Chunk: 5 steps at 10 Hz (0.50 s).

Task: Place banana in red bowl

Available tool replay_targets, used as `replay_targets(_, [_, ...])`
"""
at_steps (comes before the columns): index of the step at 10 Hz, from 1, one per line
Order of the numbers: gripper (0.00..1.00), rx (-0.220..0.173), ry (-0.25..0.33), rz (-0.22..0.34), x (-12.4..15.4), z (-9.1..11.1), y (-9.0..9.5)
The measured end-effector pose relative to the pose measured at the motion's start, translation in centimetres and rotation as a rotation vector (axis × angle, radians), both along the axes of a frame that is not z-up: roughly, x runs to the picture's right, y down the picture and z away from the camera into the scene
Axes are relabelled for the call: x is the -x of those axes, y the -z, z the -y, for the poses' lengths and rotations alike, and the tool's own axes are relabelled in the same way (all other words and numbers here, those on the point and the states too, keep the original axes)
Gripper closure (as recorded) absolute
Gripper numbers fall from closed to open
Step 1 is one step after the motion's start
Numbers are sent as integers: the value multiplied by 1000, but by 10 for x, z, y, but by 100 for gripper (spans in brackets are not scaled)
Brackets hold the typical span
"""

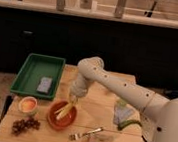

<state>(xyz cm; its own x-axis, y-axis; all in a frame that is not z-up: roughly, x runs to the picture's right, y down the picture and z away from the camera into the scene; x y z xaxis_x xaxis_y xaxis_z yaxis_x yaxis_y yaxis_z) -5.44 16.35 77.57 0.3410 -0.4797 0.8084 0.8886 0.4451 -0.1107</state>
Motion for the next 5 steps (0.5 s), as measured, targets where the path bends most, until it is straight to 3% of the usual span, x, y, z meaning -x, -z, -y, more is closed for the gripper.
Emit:
replay_targets(1, [81, 0, 1, 0, 0, 0, 0])
replay_targets(5, [41, 4, 14, -1, 5, -6, 0])
